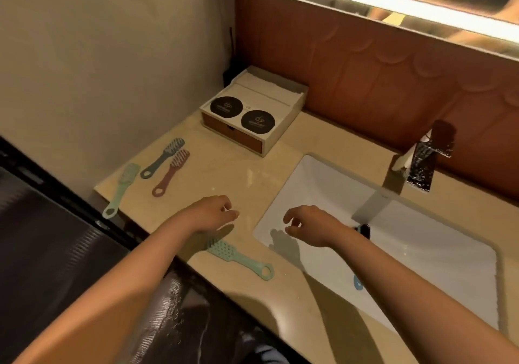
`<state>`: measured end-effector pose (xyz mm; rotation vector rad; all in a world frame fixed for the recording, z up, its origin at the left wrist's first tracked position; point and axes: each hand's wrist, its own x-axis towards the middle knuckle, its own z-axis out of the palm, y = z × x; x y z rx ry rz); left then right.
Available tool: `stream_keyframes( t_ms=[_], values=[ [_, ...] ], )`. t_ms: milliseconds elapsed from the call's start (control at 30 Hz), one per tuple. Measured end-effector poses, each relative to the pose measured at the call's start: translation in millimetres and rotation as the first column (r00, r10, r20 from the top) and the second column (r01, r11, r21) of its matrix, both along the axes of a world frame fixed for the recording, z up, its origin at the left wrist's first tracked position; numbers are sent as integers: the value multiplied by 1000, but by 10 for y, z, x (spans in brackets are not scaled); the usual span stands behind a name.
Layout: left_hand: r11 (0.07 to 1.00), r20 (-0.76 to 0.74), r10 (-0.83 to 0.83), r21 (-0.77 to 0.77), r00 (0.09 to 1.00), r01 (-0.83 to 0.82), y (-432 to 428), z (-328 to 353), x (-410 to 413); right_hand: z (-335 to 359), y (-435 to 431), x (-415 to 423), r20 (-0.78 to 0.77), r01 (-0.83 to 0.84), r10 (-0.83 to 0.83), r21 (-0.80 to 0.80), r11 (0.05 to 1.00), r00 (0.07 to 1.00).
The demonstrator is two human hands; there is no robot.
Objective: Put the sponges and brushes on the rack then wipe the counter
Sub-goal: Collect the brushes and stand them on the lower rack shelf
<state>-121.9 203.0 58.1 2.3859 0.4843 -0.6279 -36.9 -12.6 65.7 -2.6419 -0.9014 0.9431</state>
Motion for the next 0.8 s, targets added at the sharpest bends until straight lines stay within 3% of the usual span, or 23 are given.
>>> stream_keyframes(
  t_ms=[133, 367, 600, 800],
  values=[
    [979, 39, 184, 77, 982, -186, 558, -182, -27, -82, 518, 66, 29, -85, 85, -33, 996, 996],
    [895, 161, 317, 276, 935, -351, 1342, -379, 23, -125, 1264, 213, 63, -170, 173, -51, 984, 983],
    [839, 181, 293, 423, 939, -343, 1693, -506, 174, -239, 1893, 213, 83, -239, 241, -27, 971, 967],
    [805, 223, 228, 504, 948, -312, 1779, -618, 245, -351, 2375, -9, 130, -414, 410, 4, 910, 903]
  ],
)
